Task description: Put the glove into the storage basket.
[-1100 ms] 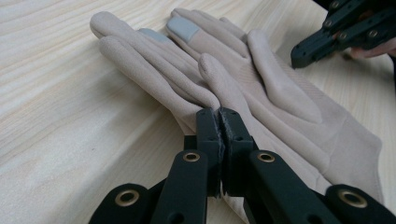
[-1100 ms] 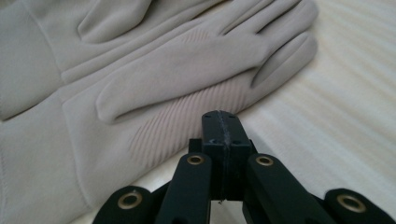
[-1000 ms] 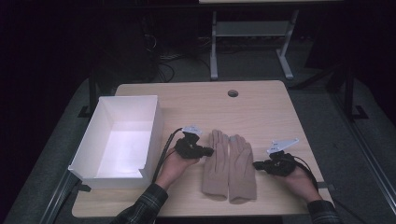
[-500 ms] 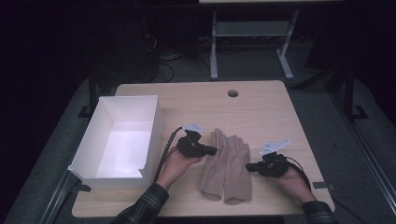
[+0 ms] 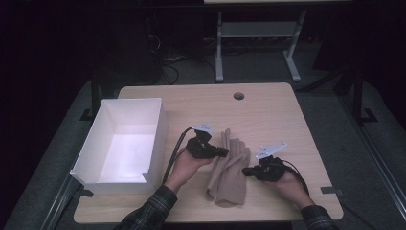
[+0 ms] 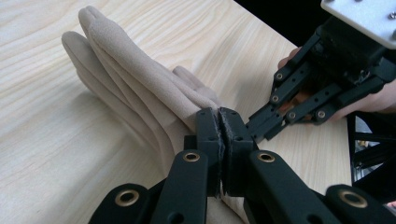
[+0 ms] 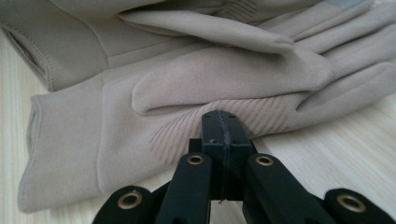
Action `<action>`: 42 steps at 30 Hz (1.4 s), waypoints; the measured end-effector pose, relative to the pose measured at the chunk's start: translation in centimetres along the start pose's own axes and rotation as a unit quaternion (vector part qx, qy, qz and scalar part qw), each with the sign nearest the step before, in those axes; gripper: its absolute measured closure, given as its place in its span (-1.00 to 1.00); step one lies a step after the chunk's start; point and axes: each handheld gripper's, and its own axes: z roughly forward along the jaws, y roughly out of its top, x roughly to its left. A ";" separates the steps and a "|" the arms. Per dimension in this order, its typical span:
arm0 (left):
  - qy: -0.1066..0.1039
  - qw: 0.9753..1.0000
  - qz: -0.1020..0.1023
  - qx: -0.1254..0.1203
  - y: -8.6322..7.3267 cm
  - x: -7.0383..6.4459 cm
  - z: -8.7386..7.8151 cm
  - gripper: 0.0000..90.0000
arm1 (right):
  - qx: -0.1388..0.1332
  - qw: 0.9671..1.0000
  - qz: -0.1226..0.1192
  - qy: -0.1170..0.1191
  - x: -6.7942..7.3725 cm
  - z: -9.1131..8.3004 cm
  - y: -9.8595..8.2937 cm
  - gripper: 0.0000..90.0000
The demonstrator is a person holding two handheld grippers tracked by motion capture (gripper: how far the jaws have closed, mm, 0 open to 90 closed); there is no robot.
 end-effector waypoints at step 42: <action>-0.027 0.998 0.031 0.048 -0.9 -3.4 3.7 0.99 | -0.040 0.997 0.021 -0.063 -1.7 -2.6 -0.3 0.44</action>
